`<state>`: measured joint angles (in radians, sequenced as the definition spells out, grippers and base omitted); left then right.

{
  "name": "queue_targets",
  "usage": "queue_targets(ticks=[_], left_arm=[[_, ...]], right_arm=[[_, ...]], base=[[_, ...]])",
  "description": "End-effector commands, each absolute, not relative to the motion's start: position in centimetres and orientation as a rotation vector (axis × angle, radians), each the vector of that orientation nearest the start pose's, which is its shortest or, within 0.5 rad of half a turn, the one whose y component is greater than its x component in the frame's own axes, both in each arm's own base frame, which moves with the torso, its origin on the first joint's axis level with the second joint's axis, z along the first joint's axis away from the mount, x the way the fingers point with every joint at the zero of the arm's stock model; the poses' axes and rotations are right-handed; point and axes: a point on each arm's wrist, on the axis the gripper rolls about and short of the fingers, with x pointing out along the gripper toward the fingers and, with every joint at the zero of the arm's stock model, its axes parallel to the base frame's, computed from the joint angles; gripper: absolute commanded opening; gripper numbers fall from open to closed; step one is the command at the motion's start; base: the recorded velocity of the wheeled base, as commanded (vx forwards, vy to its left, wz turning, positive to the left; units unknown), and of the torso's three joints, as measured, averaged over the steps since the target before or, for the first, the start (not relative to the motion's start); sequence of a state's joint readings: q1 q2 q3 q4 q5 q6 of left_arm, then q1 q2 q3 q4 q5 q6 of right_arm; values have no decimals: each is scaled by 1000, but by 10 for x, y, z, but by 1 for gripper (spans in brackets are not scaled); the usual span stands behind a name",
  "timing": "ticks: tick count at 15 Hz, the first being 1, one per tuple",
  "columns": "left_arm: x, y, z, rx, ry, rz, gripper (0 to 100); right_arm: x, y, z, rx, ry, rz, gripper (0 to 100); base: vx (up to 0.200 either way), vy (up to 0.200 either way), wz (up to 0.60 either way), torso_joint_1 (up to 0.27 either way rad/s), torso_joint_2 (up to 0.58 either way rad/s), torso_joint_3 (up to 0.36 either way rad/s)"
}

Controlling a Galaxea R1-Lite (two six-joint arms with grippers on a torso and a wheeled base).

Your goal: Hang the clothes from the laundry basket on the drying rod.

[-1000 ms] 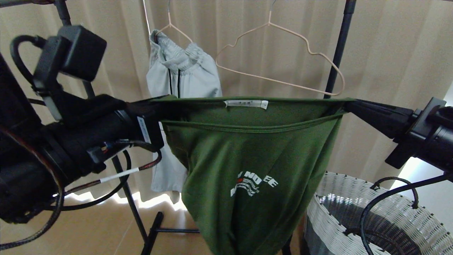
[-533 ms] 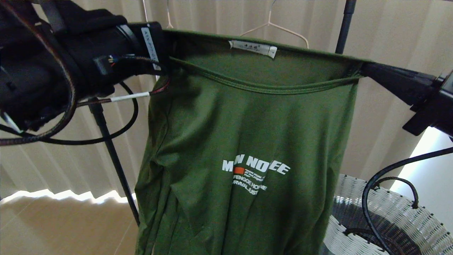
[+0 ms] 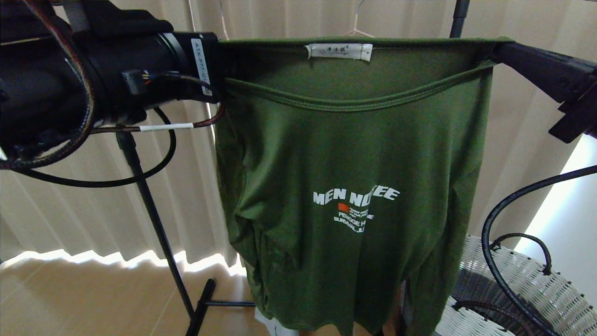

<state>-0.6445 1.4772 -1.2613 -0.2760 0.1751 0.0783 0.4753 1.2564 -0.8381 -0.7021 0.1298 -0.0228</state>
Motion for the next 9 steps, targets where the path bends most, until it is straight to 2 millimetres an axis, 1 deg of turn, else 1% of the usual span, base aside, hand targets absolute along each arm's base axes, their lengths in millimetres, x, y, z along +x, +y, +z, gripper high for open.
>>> queue_targets(ticks=[1, 3, 5, 7, 9], left_arm=[[199, -151, 344, 50, -79, -487, 0], [197, -153, 343, 54, -71, -511, 0], [199, -155, 341, 56, -66, -518, 0], [210, -161, 336, 63, -50, -512, 0], [224, -172, 342, 55, -65, -504, 0]], right_arm=[[179, 95, 308, 23, -274, 597, 0], [185, 98, 305, 20, -260, 596, 0], [188, 93, 305, 17, -259, 572, 0], [178, 89, 310, 19, -277, 571, 0], [162, 81, 314, 18, -271, 573, 0]], base=[[0, 0, 0, 0, 0, 0], [0, 0, 0, 0, 0, 0], [0, 0, 0, 0, 0, 0], [0, 0, 0, 0, 0, 0], [0, 0, 0, 0, 0, 0]])
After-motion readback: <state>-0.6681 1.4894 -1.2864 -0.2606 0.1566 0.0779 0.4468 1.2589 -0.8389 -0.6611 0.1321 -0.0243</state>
